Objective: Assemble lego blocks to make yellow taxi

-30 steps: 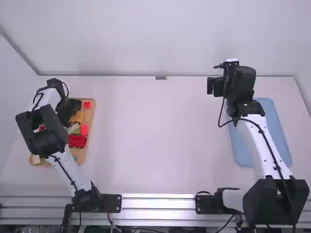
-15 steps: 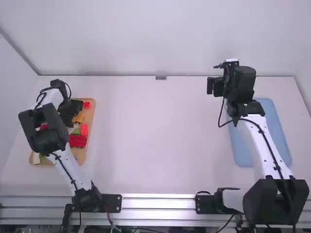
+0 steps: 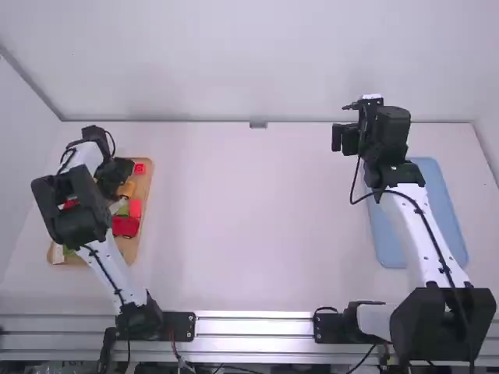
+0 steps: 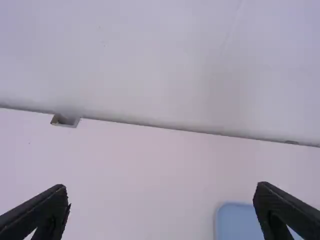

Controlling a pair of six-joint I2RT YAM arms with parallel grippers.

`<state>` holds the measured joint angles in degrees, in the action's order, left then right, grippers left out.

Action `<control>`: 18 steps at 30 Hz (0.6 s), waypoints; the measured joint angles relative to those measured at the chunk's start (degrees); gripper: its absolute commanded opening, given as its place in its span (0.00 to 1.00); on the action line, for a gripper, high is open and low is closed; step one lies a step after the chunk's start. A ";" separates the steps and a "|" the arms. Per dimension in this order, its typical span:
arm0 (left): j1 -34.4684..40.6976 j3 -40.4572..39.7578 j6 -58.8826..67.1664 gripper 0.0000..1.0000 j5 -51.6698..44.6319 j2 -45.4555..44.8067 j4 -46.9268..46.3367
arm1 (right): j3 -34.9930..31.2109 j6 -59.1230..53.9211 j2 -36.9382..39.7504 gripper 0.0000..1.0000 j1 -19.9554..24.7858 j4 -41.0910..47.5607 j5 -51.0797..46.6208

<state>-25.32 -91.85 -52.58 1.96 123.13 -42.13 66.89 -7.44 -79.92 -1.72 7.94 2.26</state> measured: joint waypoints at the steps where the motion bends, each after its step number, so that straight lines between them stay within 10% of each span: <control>1: 0.07 0.00 -0.11 0.88 -0.02 0.00 0.11 | 0.00 -0.24 0.00 0.99 0.00 0.02 0.15; 18: 0.11 2.23 -0.59 0.87 0.00 0.00 4.20 | 0.00 -0.20 0.00 0.98 0.00 0.04 0.15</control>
<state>-25.21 -89.62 -53.17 1.96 123.13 -37.93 66.89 -7.64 -79.92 -1.72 7.99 2.42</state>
